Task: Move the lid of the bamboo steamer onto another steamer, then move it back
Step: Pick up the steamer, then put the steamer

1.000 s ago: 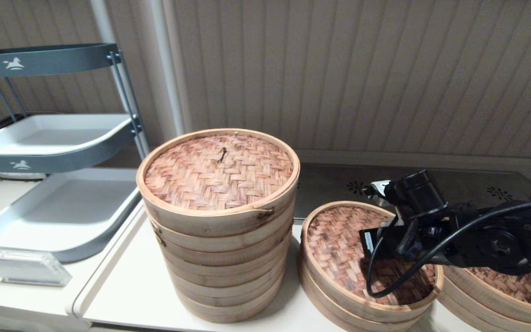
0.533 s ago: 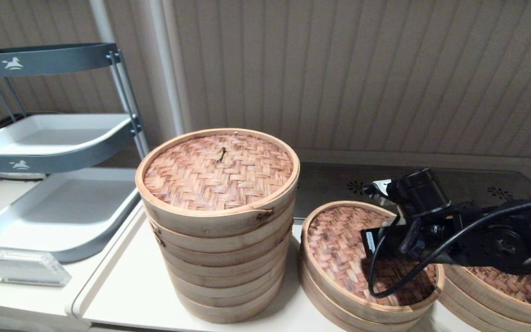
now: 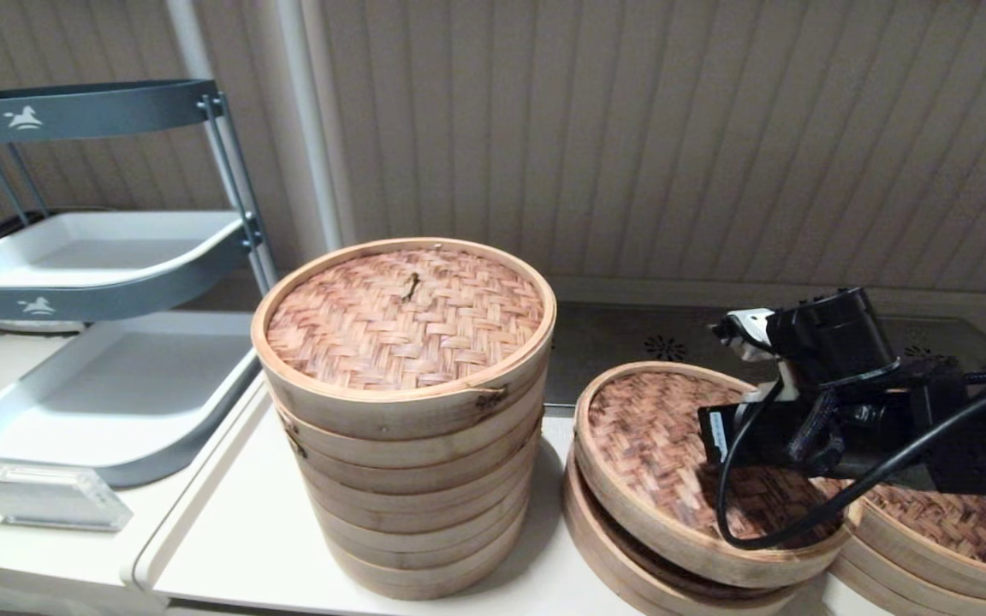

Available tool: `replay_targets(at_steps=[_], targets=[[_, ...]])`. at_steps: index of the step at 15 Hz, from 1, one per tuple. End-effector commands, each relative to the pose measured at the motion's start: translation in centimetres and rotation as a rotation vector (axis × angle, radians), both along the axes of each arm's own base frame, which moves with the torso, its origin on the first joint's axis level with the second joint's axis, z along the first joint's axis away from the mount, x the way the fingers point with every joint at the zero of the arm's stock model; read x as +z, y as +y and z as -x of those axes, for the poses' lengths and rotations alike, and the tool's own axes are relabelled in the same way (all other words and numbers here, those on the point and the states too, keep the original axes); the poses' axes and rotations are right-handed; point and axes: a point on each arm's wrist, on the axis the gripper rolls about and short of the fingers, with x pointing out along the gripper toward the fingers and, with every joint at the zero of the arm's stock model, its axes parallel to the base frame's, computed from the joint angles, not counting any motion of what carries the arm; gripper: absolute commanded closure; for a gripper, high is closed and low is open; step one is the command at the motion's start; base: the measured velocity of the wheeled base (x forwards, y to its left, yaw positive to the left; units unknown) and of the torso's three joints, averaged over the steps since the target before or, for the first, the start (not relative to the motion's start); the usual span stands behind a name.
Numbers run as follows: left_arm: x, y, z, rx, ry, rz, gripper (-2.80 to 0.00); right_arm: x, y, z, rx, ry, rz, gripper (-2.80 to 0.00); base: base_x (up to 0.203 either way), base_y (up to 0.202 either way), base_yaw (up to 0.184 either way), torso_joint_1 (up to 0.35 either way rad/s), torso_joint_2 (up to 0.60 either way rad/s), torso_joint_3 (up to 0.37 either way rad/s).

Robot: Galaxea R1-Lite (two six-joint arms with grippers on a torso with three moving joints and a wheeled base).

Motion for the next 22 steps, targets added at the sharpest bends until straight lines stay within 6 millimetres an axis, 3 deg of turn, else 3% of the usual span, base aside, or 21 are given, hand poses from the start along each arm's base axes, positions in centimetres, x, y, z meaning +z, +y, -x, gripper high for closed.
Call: replay_targets(at_steps=[1,5,11,15,17,22], targets=[[-0.7,0.0,-0.2,0.001,0.022,0.000,0.00,1.2,-0.4,0.7,-0.012,-0.045,-0.008,0.00,0.000,0.000,0.000,0.000,0.00,0.000],[-0.7,0.0,-0.2,-0.001,0.022,0.000,0.00,2.0,-0.9,1.6,-0.018,-0.045,-0.004,0.00,0.000,0.000,0.000,0.000,0.00,0.000],[-0.7,0.0,-0.2,0.001,0.020,0.000,0.00,3.9,-3.8,3.1,-0.090,-0.084,0.008,0.00,0.000,0.000,0.000,0.000,0.00,0.000],[-0.7,0.0,-0.2,0.001,0.022,0.000,0.00,4.7,-8.0,3.0,-0.227,-0.109,0.062,0.00,0.000,0.000,0.000,0.000,0.00,0.000],[-0.7,0.0,-0.2,0.000,0.022,0.000,0.00,5.0,-8.9,3.1,-0.248,-0.124,0.081,0.00,0.000,0.000,0.000,0.000,0.00,0.000],[-0.7,0.0,-0.2,0.000,0.022,0.000,0.00,5.2,-8.7,3.0,-0.240,-0.135,0.075,0.00,0.000,0.000,0.000,0.000,0.00,0.000]])
